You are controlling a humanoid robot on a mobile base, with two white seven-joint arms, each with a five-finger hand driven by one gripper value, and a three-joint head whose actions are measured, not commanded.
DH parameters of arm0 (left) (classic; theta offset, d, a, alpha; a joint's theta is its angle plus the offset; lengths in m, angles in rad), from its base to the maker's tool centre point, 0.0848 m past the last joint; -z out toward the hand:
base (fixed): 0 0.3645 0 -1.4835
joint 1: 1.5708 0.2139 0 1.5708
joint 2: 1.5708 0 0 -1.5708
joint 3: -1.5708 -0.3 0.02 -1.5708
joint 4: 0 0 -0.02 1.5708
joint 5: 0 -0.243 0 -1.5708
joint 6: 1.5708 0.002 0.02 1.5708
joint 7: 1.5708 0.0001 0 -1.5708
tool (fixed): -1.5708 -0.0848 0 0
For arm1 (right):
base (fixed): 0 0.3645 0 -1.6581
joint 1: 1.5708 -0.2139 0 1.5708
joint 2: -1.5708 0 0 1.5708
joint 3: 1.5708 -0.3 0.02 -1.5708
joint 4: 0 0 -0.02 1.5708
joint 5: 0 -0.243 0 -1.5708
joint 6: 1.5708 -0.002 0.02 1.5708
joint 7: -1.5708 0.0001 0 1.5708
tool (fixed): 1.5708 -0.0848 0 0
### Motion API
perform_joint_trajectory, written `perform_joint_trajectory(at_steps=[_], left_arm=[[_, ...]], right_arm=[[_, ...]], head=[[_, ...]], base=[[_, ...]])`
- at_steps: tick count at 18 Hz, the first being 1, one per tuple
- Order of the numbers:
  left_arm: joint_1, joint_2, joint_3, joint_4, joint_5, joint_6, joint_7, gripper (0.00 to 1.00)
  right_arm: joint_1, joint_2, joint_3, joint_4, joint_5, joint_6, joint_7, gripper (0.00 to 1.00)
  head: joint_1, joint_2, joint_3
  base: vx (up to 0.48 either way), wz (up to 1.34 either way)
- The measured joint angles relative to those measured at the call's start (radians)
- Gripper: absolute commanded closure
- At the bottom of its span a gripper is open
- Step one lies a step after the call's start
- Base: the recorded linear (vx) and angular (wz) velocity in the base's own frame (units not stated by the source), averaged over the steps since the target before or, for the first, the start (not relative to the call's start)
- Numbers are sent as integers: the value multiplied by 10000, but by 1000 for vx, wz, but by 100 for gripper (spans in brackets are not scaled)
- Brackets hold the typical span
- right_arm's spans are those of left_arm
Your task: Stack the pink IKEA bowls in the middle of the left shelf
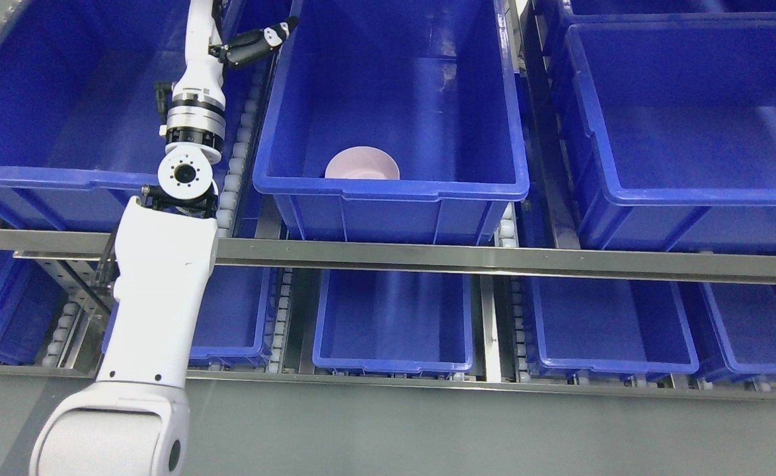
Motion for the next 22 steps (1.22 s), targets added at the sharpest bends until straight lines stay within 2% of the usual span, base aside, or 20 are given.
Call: perform_joint_trajectory(at_steps=[5,11,22], left_arm=[[1707,0,-61,-1760,1408,1344,243,1],[3462,0,-311,-3511,1946,1468,274,0],[4227,0,-414,-5213,2139,1655,278,0]], right_arm=[[0,0,0,0,0,0,0,0],[1,0,0,0,0,0,0,0],[0,0,0,0,0,0,0,0]], head=[[0,0,0],[0,0,0],[0,0,0]], base=[[0,0],[-2,-1],[-33,-1]])
